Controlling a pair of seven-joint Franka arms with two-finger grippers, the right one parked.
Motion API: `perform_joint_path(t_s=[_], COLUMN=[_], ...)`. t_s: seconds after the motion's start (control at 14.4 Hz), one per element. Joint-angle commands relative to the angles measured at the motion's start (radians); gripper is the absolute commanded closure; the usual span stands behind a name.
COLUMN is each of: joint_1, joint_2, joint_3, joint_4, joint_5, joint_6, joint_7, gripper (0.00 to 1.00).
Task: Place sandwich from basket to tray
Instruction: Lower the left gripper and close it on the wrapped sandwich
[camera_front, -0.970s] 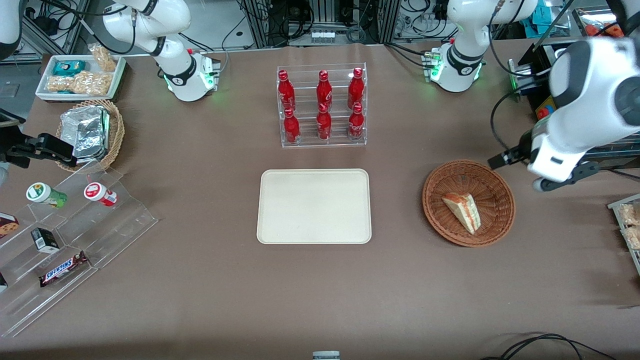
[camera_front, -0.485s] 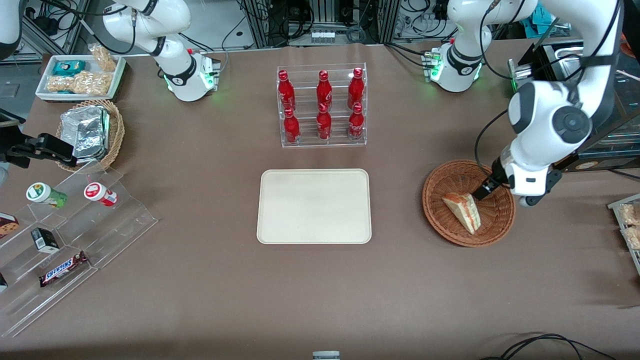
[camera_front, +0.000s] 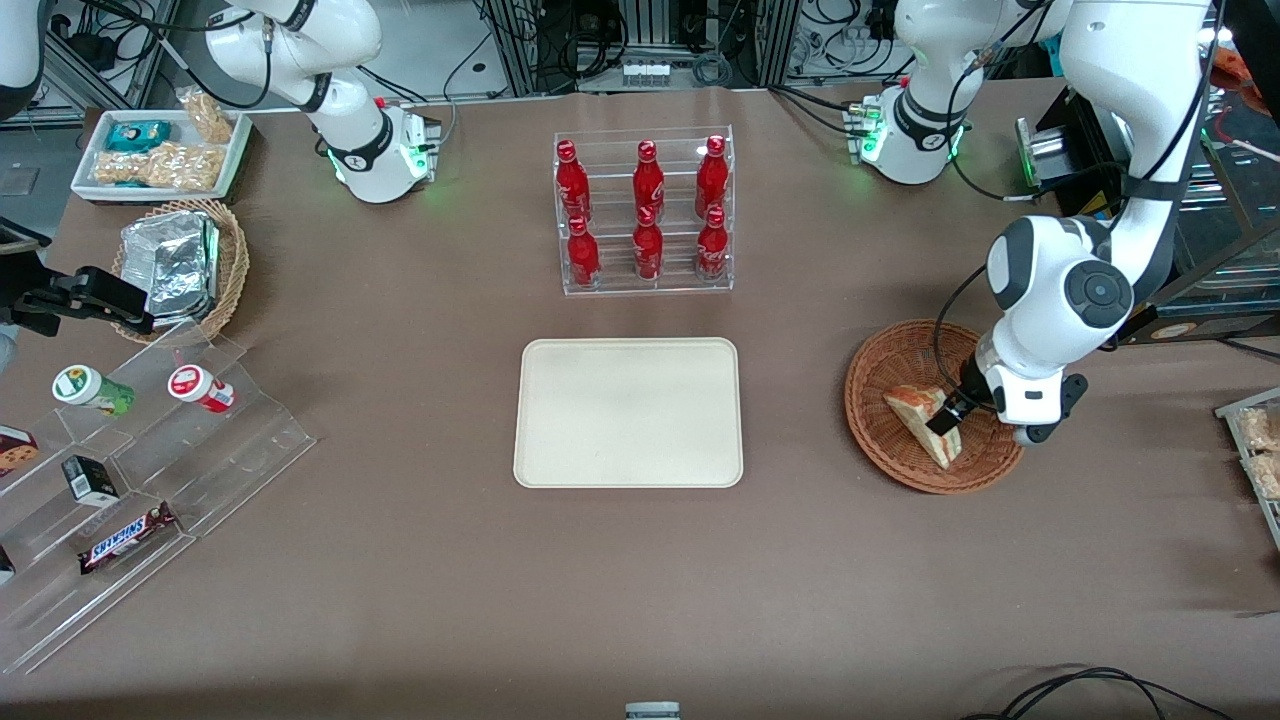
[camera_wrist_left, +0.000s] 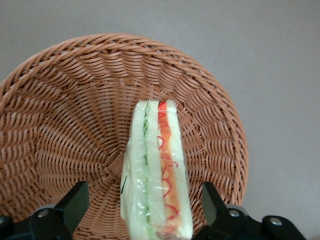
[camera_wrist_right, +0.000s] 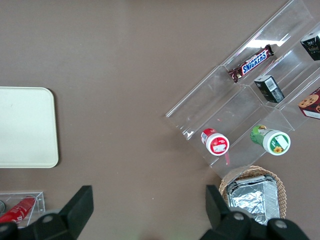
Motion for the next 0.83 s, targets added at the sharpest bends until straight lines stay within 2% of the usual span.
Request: perform_joint_path(t_s=[0.0,0.42,0.49,0.55,0.62,0.69,0.76], joint_1=[-0.001,-0.002,-0.002,-0.002,-0.004,-0.004,-0.002], joint_2=[0.02,0.083,0.084,0.081,0.077,0.071,0.057], joint_3=[-0.011,-0.027,-0.027,-0.027,-0.027,-0.027,-0.027], joint_4=[0.024,-0.011,-0.011,-0.013,-0.013,-0.011,-0.009], joint_5=[0.003,0.006,0.006,0.006,0.004,0.004,0.004], joint_6=[0.002,0.06,0.056,0.05,0.04,0.025,0.013], joint_7=[-0.021,-0.012,-0.017,-0.017,-0.015,-0.014,-0.009], gripper=[0.0,0.0,0.17,0.53,0.72,0.82,0.88])
